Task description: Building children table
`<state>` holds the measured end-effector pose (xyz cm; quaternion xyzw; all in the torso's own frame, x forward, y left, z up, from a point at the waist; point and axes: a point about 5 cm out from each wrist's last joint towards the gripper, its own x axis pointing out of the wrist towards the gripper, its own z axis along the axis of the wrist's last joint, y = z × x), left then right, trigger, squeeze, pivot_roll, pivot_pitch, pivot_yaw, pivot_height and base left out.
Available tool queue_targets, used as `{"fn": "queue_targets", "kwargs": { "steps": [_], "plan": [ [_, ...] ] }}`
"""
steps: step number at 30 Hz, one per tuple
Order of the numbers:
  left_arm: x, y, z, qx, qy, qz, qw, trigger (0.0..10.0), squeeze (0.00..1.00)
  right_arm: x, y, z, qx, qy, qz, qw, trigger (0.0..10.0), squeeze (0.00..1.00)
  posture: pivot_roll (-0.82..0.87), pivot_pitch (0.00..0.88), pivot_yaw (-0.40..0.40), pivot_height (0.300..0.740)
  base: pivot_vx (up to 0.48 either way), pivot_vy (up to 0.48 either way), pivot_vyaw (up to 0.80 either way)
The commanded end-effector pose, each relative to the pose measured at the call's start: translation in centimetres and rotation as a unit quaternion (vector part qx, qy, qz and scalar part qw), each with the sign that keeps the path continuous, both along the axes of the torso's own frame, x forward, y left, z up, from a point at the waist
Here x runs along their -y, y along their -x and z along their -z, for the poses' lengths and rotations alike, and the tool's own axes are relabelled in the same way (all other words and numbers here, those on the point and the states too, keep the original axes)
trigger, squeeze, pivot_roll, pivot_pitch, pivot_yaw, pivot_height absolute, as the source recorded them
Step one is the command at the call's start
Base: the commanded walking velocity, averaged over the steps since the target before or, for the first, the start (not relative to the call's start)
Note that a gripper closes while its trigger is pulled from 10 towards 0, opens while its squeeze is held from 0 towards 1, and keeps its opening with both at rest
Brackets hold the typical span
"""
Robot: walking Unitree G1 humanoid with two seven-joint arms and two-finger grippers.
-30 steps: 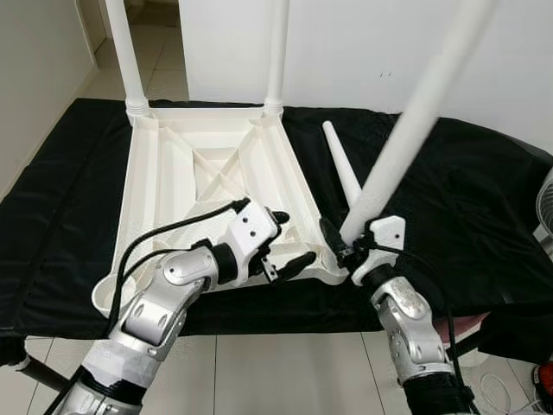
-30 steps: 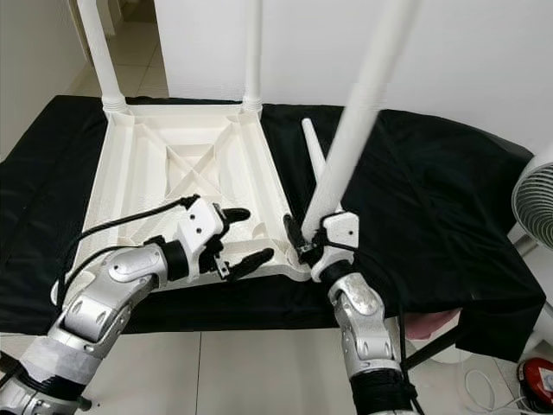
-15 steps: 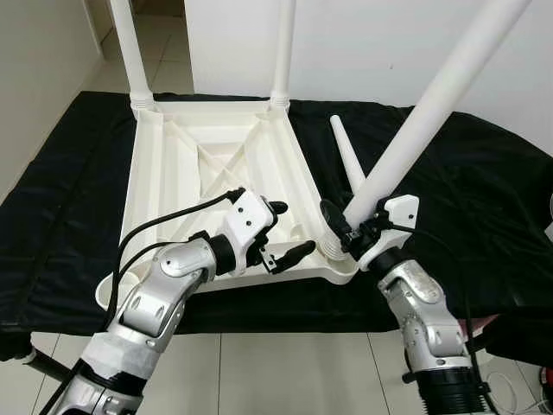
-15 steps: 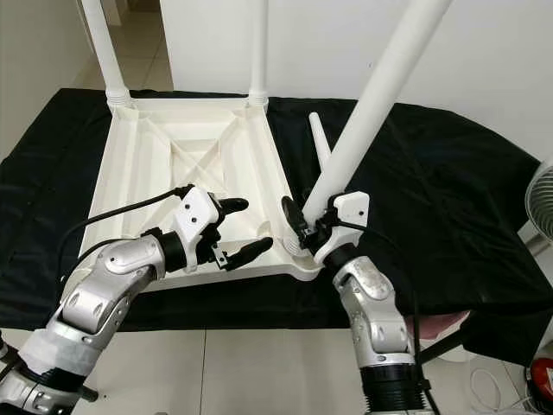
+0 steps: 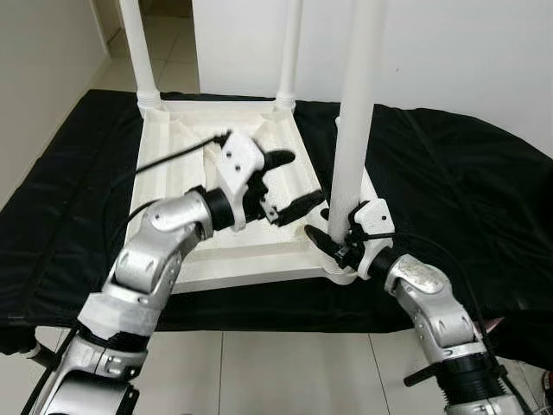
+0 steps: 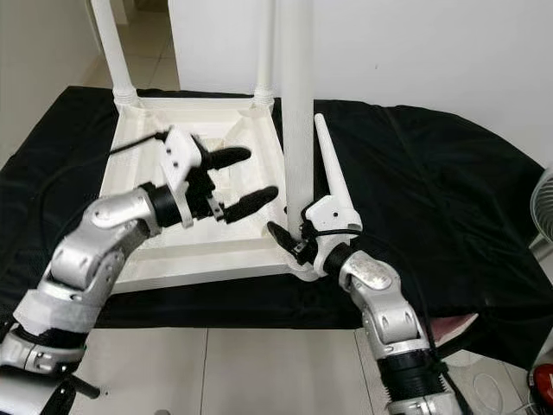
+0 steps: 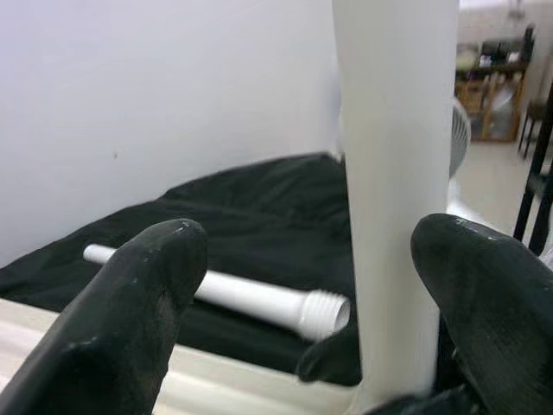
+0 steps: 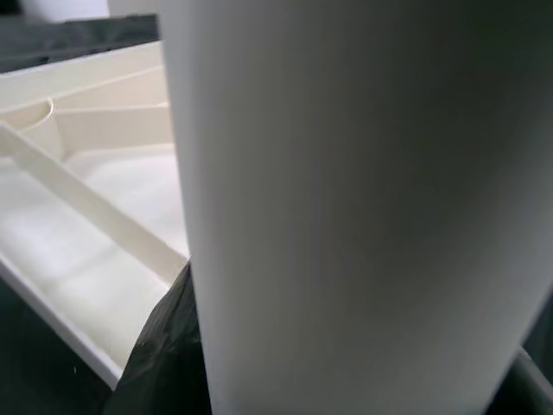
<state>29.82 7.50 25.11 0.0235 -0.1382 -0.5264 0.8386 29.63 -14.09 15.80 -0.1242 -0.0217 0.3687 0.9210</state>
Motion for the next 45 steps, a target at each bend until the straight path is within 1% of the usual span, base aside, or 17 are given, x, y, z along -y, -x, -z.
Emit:
{"fn": "queue_targets", "kwargs": {
  "steps": [1,3,4,7,8,13,16,20,23,25,32,33,37,38,39,40,45],
  "plan": [
    [0.7,1.0,-0.6,-0.009,0.005,0.096,0.995,10.0,1.0,0.2,-0.4,0.0,-0.006,0.018,-0.005,1.0,10.0,0.0,-0.05,0.0,-0.041,0.74,0.0,0.0,0.0],
    [0.9,1.3,-1.0,-0.014,0.011,0.122,0.992,10.0,1.0,0.3,-0.8,-0.4,0.003,0.025,-0.006,1.0,10.0,0.0,-0.06,0.0,-0.039,0.74,0.0,0.0,0.0],
    [0.9,1.3,-1.0,-0.014,0.011,0.122,0.992,10.0,1.0,0.3,-0.8,-0.4,0.003,0.025,-0.006,1.0,10.0,0.0,-0.06,0.0,-0.039,0.74,0.0,0.0,0.0],
    [1.4,1.4,-1.2,-0.002,-0.009,0.124,0.992,10.0,1.0,0.3,-1.2,-0.9,0.011,0.034,-0.013,0.999,10.0,0.0,-0.06,0.0,-0.037,0.74,0.0,0.0,0.0],
    [1.6,1.4,-1.3,0.0,-0.014,0.124,0.992,10.0,0.0,0.3,-1.3,-1.0,0.014,0.041,-0.019,0.999,10.0,0.0,-0.06,0.0,-0.038,0.74,0.0,0.0,0.0],
    [2.1,1.2,-1.6,-0.013,-0.006,0.13,0.991,10.0,0.0,0.1,-1.6,-1.4,0.02,0.052,-0.038,0.998,10.0,0.0,-0.06,0.0,-0.037,0.74,0.0,0.0,0.0],
    [2.7,1.0,-2.4,-0.033,0.018,0.139,0.99,10.0,0.0,-0.4,-2.0,-2.0,0.025,0.071,-0.068,0.995,10.0,0.0,-0.07,0.0,-0.035,0.74,0.0,0.0,0.0],
    [2.9,0.8,-2.5,-0.037,0.022,0.133,0.99,10.0,0.0,-0.7,-2.3,-2.1,0.028,0.075,-0.073,0.994,10.0,0.0,-0.07,0.0,-0.034,0.74,0.0,0.0,0.0],
    [3.1,0.6,-2.7,-0.048,0.029,0.13,0.99,10.0,0.0,-0.9,-2.6,-2.3,0.031,0.076,-0.078,0.994,10.0,0.0,-0.07,0.0,-0.034,0.74,0.0,0.0,0.0],
    [3.8,0.1,-3.2,-0.065,0.049,0.12,0.989,10.0,0.0,-1.9,-3.3,-2.8,0.042,0.066,-0.08,0.994,10.0,0.0,-0.06,0.0,-0.037,0.74,0.0,0.0,0.0],
    [3.9,-0.3,-3.6,-0.085,0.079,0.115,0.987,10.0,0.0,-2.6,-3.6,-2.8,0.048,0.054,-0.08,0.994,10.0,0.0,-0.06,0.0,-0.034,0.74,0.0,0.0,0.0],
    [3.9,-0.4,-3.7,-0.092,0.09,0.115,0.985,4.6,0.0,-2.7,-3.6,-2.8,0.048,0.052,-0.08,0.994,10.0,0.0,-0.06,0.0,-0.034,0.74,0.0,0.0,0.0],
    [3.7,-0.7,-4.0,-0.102,0.107,0.111,0.983,4.8,0.0,-2.8,-3.7,-2.6,0.047,0.05,-0.081,0.994,10.0,0.0,-0.06,0.0,-0.033,0.74,0.0,0.0,0.0],
    [3.7,-0.7,-4.1,-0.104,0.114,0.111,0.982,2.0,0.0,-2.8,-3.7,-2.6,0.048,0.05,-0.081,0.994,10.0,0.0,-0.06,0.0,-0.034,0.74,0.0,0.0,0.0],
    [3.7,-0.7,-4.1,-0.104,0.114,0.111,0.982,2.0,0.0,-2.8,-3.7,-2.6,0.048,0.05,-0.081,0.994,10.0,0.0,-0.06,0.0,-0.034,0.74,0.0,0.0,0.0],
    [3.7,-0.8,-4.2,-0.106,0.121,0.113,0.98,0.0,0.0,-2.9,-3.8,-2.6,0.049,0.048,-0.08,0.994,10.0,0.0,-0.06,0.0,-0.034,0.74,0.0,0.0,0.0],
    [3.8,-0.8,-4.4,-0.107,0.135,0.116,0.978,0.0,0.0,-3.1,-3.9,-2.6,0.051,0.039,-0.076,0.995,10.0,0.0,-0.06,0.0,-0.033,0.74,0.0,0.0,0.0]
  ]
}}
